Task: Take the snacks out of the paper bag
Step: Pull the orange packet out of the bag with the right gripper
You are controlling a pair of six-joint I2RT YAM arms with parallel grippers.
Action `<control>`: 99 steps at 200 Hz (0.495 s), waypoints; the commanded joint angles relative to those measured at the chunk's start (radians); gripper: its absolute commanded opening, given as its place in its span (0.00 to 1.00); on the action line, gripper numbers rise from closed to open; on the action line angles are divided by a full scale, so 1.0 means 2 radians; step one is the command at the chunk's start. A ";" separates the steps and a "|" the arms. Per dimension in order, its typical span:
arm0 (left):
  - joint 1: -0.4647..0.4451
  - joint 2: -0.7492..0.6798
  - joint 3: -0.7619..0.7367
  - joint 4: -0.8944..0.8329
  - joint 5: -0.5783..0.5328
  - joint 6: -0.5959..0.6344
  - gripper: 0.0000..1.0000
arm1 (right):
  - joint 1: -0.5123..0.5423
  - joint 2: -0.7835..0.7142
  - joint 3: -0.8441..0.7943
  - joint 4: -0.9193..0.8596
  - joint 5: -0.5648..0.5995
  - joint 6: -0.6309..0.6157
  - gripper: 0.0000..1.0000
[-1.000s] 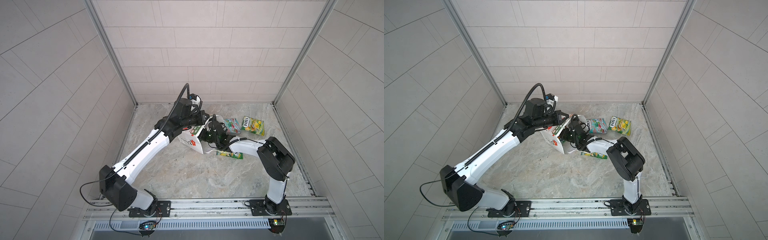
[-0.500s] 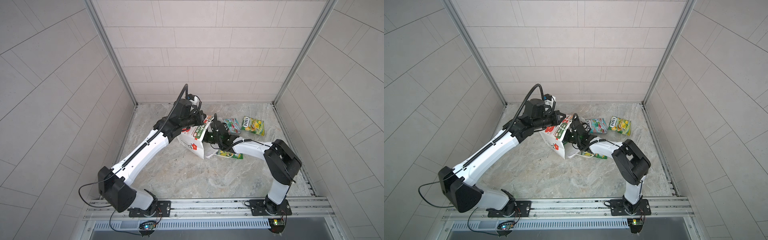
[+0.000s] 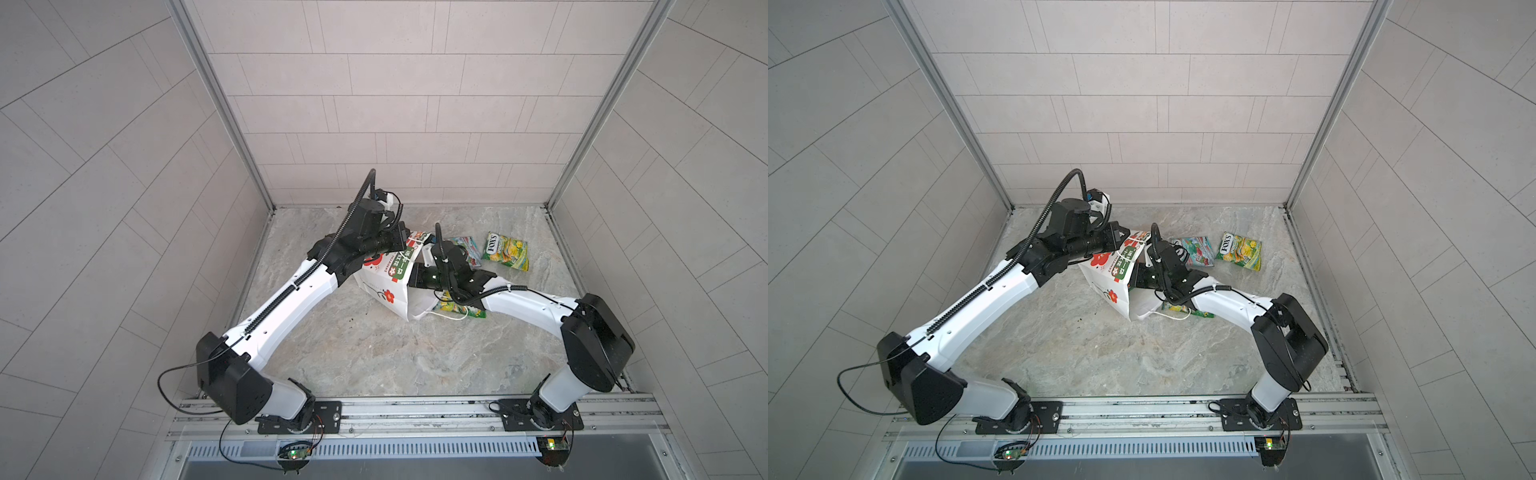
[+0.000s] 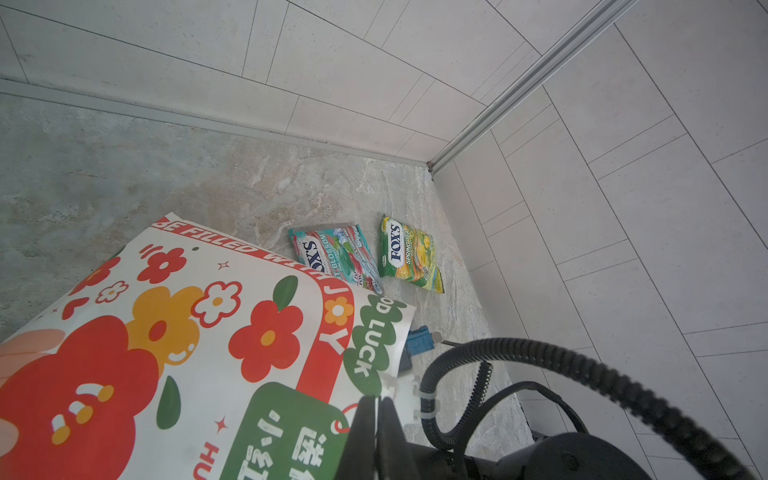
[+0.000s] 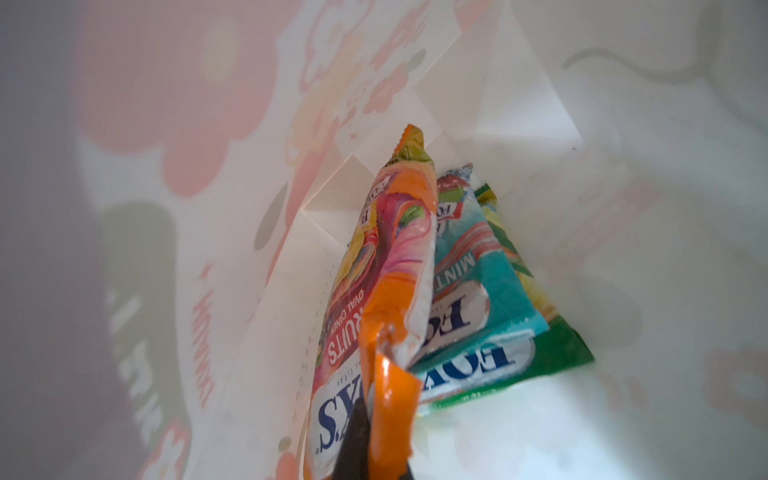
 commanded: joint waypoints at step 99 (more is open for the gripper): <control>-0.002 -0.009 -0.008 0.008 -0.003 0.003 0.00 | 0.000 -0.169 -0.039 -0.100 -0.006 -0.125 0.00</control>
